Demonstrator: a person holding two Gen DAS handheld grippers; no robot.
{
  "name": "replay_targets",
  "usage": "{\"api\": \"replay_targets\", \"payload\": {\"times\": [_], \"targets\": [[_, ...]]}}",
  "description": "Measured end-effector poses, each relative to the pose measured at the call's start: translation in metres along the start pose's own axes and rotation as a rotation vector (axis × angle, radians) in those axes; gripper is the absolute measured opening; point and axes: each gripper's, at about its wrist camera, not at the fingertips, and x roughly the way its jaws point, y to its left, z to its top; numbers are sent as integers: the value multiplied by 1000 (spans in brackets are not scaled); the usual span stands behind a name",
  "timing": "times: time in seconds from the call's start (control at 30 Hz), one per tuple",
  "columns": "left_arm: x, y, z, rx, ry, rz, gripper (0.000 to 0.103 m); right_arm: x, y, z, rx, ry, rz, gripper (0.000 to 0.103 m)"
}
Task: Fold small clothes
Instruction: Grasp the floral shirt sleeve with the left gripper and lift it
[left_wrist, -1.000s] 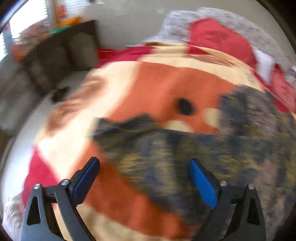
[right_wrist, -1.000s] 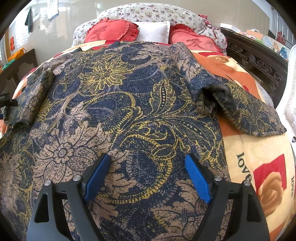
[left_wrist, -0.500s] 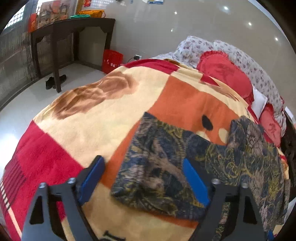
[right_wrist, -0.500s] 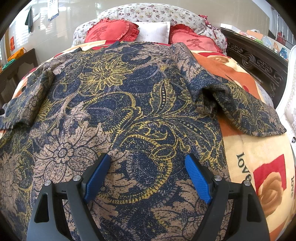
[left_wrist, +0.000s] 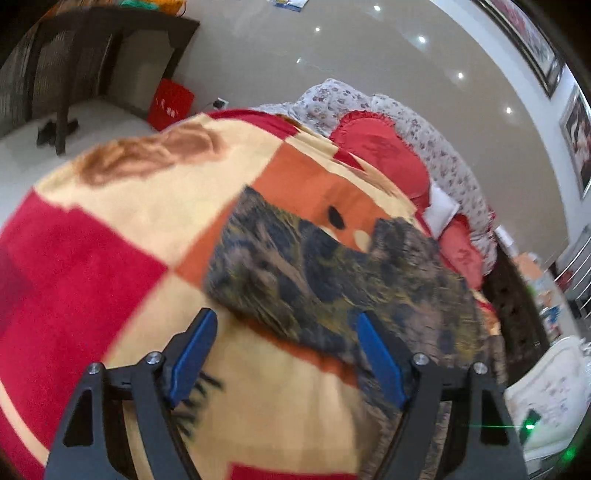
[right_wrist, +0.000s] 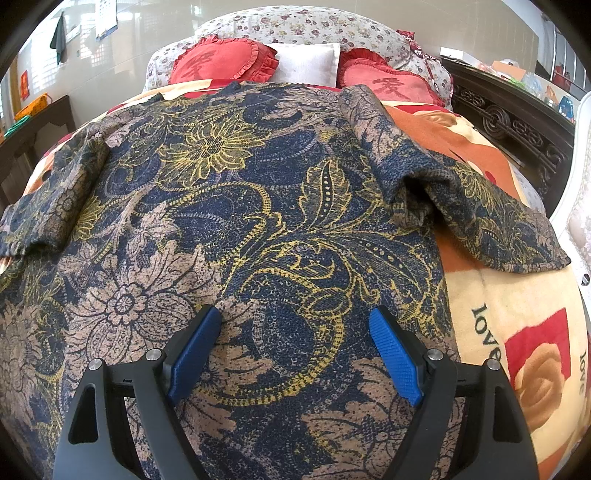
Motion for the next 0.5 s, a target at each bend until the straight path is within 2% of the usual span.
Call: {"api": "replay_targets", "payload": {"times": [0.1, 0.13, 0.23, 0.37, 0.4, 0.47, 0.5], "targets": [[8, -4, -2, -11, -7, 18, 82, 0, -1, 0, 0, 1, -1, 76], [14, 0, 0, -43, -8, 31, 82, 0, -1, 0, 0, 1, 0, 76], [18, 9, 11, -122, -55, 6, 82, 0, -1, 0, 0, 1, 0, 76], [22, 12, 27, -185, -80, -22, 80, 0, -1, 0, -1, 1, -1, 76], [22, 15, 29, -208, -86, -17, 76, 0, 0, 0, 0, 1, 0, 76], [24, 18, 31, -235, -80, 17, 57, 0, -1, 0, -1, 1, -1, 76], [26, 19, 32, -240, -70, 42, 41, 0, 0, 0, -1, 2, -1, 76]]}}
